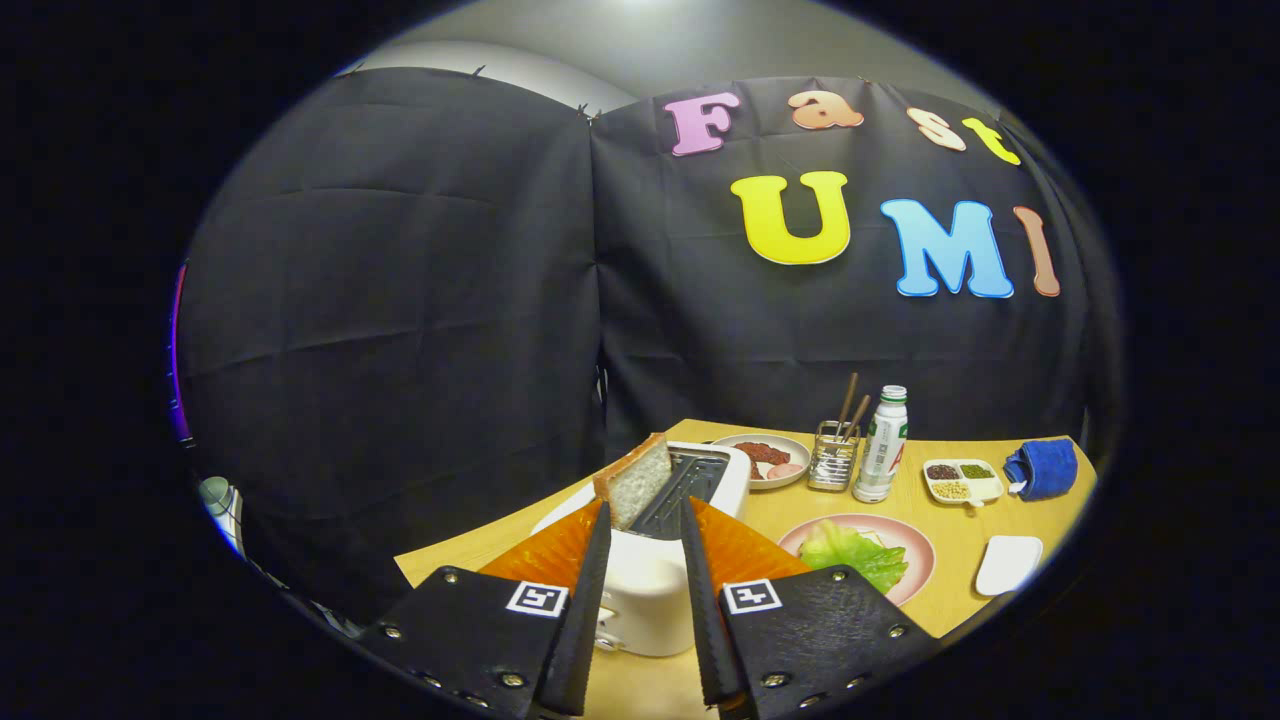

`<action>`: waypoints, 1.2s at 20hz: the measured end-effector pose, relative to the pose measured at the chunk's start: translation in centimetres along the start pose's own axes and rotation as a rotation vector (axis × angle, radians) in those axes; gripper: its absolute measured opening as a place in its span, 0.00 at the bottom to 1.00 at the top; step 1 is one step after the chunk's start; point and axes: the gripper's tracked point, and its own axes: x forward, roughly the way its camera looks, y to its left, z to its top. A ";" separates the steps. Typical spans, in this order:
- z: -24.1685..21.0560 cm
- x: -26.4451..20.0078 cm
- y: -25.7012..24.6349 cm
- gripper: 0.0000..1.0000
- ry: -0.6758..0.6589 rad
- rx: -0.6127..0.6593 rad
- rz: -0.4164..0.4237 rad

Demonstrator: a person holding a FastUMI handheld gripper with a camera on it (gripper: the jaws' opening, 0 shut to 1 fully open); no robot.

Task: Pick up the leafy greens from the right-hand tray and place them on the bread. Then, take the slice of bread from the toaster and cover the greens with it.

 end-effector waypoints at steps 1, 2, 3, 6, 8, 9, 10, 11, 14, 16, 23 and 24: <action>-0.1 0.6 0.5 0.42 -0.003 -0.002 -0.010; -0.2 1.3 0.7 0.42 0.003 -0.013 -0.031; -0.3 1.9 0.9 0.42 0.005 -0.028 -0.050; -0.1 4.0 1.4 0.42 0.000 -0.058 -0.092; -0.1 5.3 1.2 0.42 0.003 -0.059 -0.131; -0.4 5.5 1.0 0.42 0.019 -0.060 -0.147; -0.7 6.1 1.4 0.42 0.030 -0.051 -0.147; -0.8 6.5 1.3 0.42 0.039 -0.044 -0.159; -0.8 7.7 0.7 0.42 0.044 -0.041 -0.202; -1.2 7.4 0.7 0.16 0.060 -0.014 -0.215; 0.1 7.8 0.4 0.07 0.040 -0.036 -0.160; 0.9 7.6 0.3 0.07 0.028 -0.031 -0.158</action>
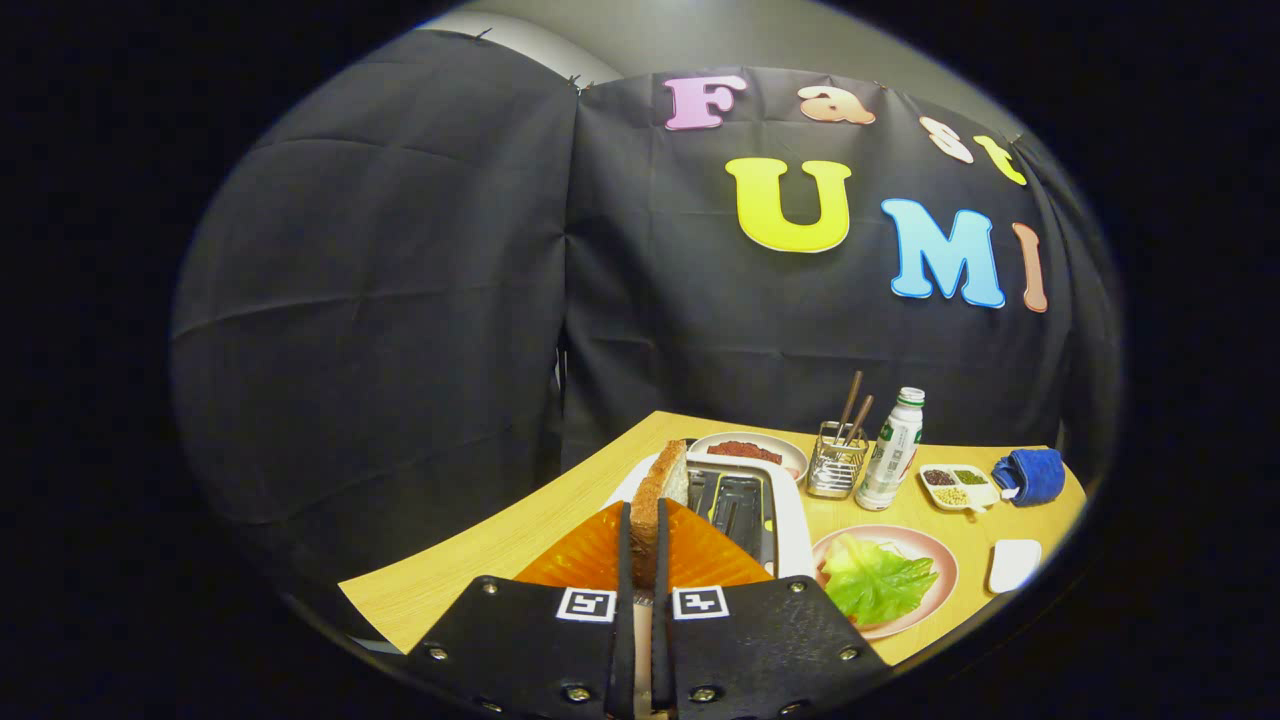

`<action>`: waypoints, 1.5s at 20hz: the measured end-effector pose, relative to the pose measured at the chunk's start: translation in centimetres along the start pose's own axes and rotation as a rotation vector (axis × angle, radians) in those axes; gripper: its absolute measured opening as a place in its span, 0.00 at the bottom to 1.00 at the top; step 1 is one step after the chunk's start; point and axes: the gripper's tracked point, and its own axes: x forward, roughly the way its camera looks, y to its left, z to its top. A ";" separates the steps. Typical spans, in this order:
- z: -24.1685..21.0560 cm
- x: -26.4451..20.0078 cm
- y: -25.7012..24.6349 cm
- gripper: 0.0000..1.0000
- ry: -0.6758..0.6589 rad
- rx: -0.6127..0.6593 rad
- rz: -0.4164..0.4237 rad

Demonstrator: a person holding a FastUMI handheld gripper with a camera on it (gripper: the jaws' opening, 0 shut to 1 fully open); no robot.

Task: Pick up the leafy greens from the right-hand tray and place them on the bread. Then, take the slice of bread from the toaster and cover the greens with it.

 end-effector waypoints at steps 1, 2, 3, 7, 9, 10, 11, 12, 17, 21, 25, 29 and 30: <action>0.6 -0.2 -0.2 0.07 -0.006 -0.007 0.006; 1.2 -0.4 -0.2 0.06 -0.010 -0.005 0.012; 1.7 -0.6 -0.2 0.07 -0.018 -0.007 0.025; 5.5 -2.4 -1.5 0.06 -0.083 0.018 0.023; 7.1 -3.6 -2.5 0.06 -0.106 0.018 0.023; 7.7 -4.3 -3.3 0.07 -0.113 0.019 0.020; 8.1 -4.9 -4.0 0.06 -0.115 0.022 0.020; 8.3 -5.5 -4.7 0.06 -0.113 0.033 0.026; 6.3 -7.1 -10.6 0.07 -0.084 0.064 -0.036; 4.0 -7.1 -14.5 0.07 -0.040 0.096 -0.091; 1.8 -6.8 -17.4 0.07 -0.015 0.120 -0.141; 0.1 -6.4 -19.1 0.07 0.015 0.144 -0.165; -0.3 -6.4 -19.2 0.07 0.020 0.147 -0.163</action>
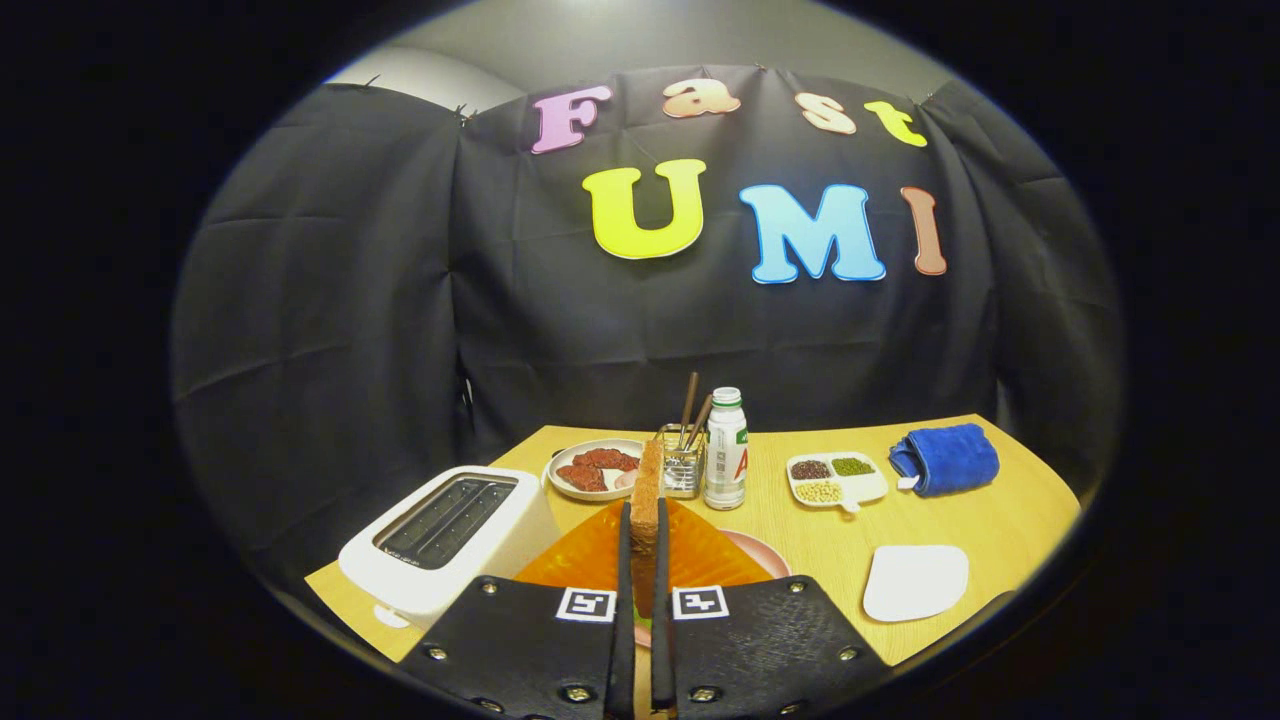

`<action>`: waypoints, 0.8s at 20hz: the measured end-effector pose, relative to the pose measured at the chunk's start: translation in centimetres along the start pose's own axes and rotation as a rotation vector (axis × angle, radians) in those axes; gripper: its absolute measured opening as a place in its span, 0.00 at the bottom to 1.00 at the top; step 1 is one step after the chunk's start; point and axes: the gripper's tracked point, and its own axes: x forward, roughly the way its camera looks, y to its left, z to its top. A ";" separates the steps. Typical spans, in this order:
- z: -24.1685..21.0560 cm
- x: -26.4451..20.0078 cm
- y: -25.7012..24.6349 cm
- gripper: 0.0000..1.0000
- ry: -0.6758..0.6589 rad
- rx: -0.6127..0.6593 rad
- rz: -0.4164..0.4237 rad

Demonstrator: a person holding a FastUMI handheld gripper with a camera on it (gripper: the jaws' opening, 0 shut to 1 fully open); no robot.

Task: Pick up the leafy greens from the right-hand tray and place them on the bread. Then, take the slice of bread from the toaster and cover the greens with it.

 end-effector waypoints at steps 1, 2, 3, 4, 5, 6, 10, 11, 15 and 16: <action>-0.4 0.2 0.0 0.07 0.008 0.001 0.002; -0.7 0.4 -0.1 0.07 0.012 -0.002 0.001; -1.1 0.8 -0.1 0.07 0.015 -0.005 -0.001; -1.4 1.1 0.0 0.07 0.017 -0.007 0.000; -1.8 1.6 0.2 0.07 0.014 -0.009 0.001; -2.3 2.1 0.2 0.07 0.014 -0.010 -0.004; -4.3 3.5 1.4 0.07 0.050 0.022 0.030; -4.6 3.7 1.6 0.07 0.056 0.028 0.035; -5.2 4.9 1.9 0.07 0.060 0.029 0.055; -5.5 5.1 1.7 0.07 0.072 0.039 0.057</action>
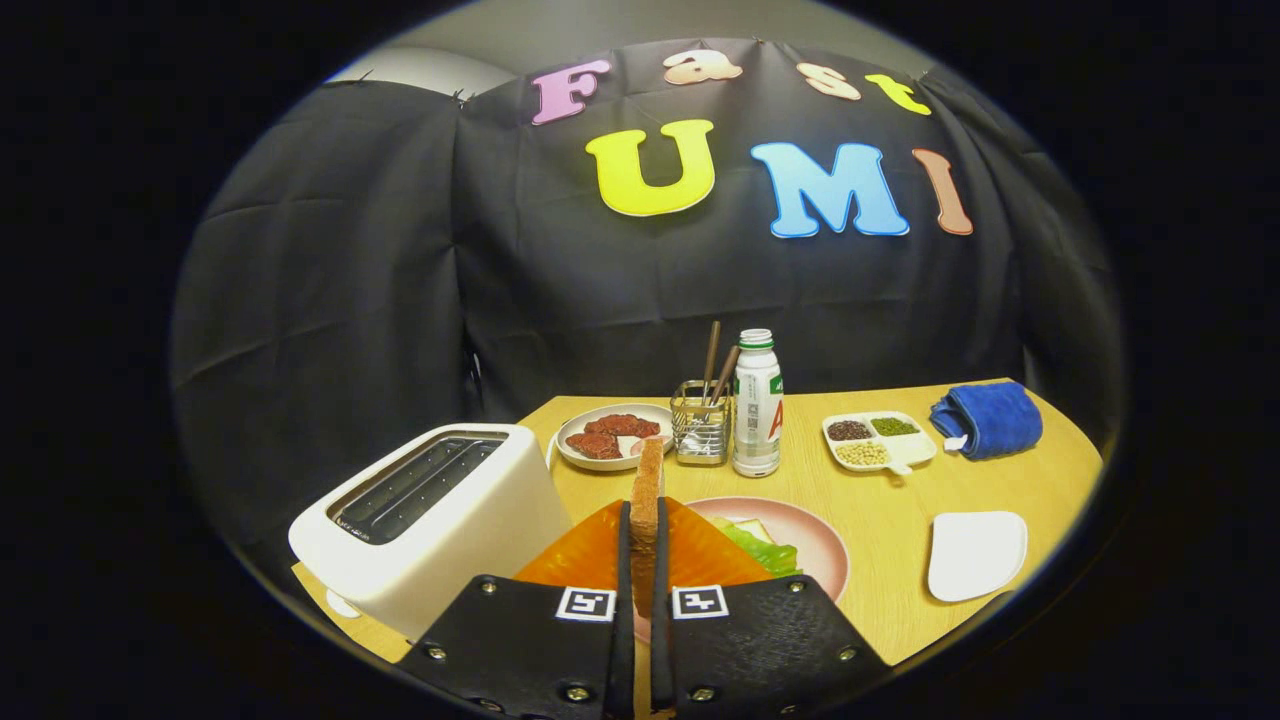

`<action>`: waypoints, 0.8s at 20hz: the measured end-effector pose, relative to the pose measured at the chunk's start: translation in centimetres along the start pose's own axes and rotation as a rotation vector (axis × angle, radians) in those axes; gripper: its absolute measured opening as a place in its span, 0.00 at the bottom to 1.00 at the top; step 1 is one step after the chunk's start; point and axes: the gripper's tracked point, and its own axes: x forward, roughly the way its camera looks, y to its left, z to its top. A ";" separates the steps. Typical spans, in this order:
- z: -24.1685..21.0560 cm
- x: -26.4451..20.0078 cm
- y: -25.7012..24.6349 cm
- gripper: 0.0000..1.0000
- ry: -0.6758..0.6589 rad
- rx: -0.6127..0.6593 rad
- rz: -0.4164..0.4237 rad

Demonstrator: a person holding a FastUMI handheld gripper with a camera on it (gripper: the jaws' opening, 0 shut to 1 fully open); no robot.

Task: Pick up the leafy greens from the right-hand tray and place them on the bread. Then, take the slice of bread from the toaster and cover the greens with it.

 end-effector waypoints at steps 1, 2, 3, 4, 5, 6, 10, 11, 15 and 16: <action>-0.3 0.2 -0.2 0.07 0.009 0.013 0.000; -0.4 0.4 -0.9 0.07 0.016 0.021 -0.012; -0.5 0.7 -1.6 0.06 0.020 0.019 -0.024; -0.8 0.7 -2.2 0.07 0.028 0.017 -0.035; -1.0 0.8 -2.7 0.07 0.032 0.016 -0.045; -0.9 0.9 -3.5 0.06 0.035 0.008 -0.062; -1.6 1.1 -6.1 0.08 0.065 -0.003 -0.103; -2.0 1.3 -6.7 0.09 0.073 0.003 -0.110; -2.6 1.4 -8.3 0.12 0.095 -0.001 -0.117; -2.7 1.4 -8.5 0.14 0.097 -0.003 -0.116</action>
